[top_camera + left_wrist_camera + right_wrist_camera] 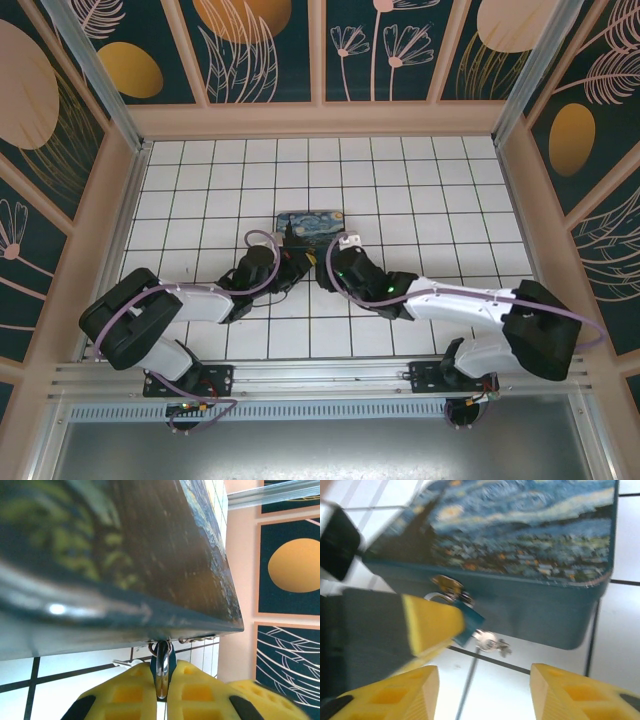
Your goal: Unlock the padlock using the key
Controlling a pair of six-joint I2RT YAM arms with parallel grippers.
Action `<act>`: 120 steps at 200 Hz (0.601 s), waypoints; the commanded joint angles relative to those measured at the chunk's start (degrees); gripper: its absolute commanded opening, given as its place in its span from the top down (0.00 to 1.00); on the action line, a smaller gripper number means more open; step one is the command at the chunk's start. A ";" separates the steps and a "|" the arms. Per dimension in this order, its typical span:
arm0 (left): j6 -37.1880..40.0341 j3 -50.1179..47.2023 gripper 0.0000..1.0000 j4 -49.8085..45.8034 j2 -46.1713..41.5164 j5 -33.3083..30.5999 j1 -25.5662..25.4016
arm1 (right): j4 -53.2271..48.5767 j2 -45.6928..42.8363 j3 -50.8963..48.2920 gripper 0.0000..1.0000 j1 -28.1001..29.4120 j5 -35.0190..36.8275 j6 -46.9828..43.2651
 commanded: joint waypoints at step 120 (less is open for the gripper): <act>2.31 2.35 1.00 -0.96 -1.06 3.65 0.33 | 1.00 12.25 4.90 0.55 2.68 11.11 -10.27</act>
